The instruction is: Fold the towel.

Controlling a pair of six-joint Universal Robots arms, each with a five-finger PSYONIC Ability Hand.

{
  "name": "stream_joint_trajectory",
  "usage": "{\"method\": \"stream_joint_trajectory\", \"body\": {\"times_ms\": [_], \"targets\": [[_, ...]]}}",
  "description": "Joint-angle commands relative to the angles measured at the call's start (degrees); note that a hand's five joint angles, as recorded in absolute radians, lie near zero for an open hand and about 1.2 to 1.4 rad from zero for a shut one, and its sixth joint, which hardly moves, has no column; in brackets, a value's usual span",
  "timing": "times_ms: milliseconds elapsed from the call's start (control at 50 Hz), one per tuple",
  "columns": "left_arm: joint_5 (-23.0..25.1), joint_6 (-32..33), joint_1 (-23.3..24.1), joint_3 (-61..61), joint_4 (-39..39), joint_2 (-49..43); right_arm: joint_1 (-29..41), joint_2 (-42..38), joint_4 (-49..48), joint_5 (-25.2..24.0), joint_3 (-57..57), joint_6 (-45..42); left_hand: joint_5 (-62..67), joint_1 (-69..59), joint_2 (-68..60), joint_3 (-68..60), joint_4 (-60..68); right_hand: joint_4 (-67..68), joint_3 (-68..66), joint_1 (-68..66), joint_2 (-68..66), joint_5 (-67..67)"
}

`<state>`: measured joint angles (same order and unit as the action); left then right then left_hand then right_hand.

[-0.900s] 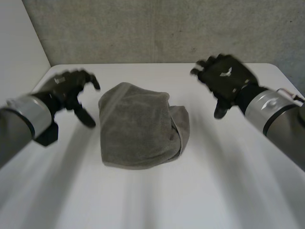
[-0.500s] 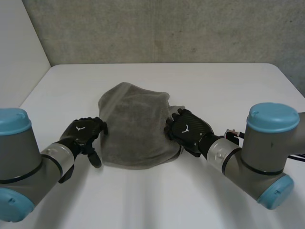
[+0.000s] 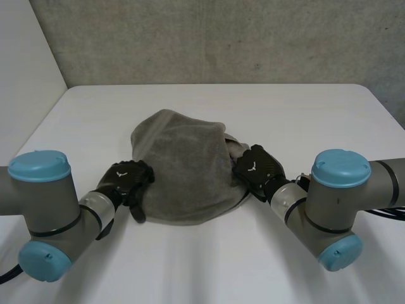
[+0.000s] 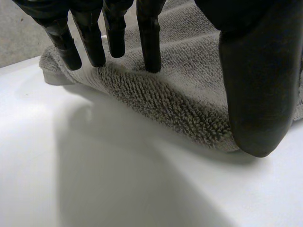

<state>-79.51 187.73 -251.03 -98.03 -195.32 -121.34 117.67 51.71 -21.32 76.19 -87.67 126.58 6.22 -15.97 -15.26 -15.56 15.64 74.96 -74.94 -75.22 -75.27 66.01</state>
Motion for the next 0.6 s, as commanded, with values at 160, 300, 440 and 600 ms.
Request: {"method": "stream_joint_trajectory", "body": {"times_ms": [160,300,440,600], "targets": [[-0.12,-0.43,1.77,1.78,-0.41,-0.56,-0.16,0.23,0.14,5.37,2.50,12.90,5.41,-5.66,-6.37,-6.07,5.99,5.04,-5.06,-4.78,-4.73,3.99],[-0.12,-0.70,3.35,2.58,-1.46,-0.82,-0.33,0.41,0.14,5.64,2.24,12.99,33.94,-34.19,-34.90,-34.60,34.52,5.04,-5.06,-4.78,-4.73,3.99],[-0.12,-1.84,3.44,3.10,-2.44,-0.65,-0.86,2.86,0.58,6.60,1.98,13.34,63.78,-64.02,-64.73,-64.43,64.35,5.04,-5.06,-4.78,-4.73,3.99],[-0.03,-5.52,1.86,4.77,-0.42,6.80,-1.12,11.46,8.64,5.90,3.90,18.42,63.78,-64.03,-64.74,-64.44,64.36,5.04,-5.06,-4.78,-4.73,3.99]]}}
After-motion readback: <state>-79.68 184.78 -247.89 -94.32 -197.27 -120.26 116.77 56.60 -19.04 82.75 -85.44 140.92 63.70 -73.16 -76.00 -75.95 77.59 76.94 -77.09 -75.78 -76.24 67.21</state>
